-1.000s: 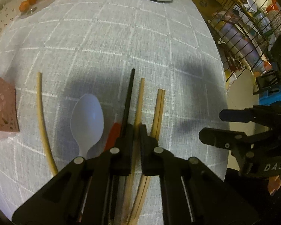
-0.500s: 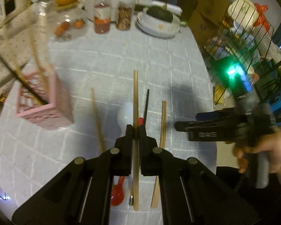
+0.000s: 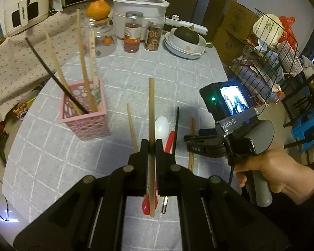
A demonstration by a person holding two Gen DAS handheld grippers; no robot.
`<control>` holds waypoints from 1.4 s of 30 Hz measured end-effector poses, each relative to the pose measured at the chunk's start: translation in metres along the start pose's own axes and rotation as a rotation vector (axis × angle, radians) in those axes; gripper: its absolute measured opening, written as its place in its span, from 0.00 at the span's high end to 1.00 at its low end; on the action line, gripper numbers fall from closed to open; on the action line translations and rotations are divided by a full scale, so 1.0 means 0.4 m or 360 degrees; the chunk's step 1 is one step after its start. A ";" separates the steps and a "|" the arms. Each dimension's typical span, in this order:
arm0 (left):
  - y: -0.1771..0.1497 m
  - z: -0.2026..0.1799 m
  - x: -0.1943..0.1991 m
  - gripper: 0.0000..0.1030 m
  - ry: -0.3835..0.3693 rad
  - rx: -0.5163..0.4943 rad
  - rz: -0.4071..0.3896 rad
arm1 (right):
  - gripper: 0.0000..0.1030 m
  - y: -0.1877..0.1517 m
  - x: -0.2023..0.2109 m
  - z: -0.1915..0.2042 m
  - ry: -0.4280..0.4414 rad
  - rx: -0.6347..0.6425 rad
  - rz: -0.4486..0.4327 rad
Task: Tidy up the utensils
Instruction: 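Grasp another wooden chopstick with the right tool and lift it, then insert the left tool's chopstick into the pink basket and open while the right tool carries its chopstick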
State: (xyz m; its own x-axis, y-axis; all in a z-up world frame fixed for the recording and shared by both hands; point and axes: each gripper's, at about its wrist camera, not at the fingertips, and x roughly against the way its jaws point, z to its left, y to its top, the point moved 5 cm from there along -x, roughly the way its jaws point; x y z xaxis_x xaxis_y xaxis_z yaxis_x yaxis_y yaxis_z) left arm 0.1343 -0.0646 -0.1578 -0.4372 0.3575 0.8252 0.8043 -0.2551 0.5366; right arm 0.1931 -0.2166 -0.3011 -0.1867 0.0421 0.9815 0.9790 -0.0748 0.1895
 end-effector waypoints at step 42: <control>0.125 0.158 0.311 0.93 0.0155 0.0315 -0.0863 | 0.95 0.006 0.571 0.073 0.0542 0.0096 -0.1087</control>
State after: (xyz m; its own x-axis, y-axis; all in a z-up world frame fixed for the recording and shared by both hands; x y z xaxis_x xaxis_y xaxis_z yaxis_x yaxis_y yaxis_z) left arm 0.1456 0.0239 -0.0395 -0.8350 0.3033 0.4591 0.5109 0.1172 0.8516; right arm 0.1552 -0.1779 -0.0773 -0.7575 -0.2507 0.6028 0.6379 -0.0874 0.7652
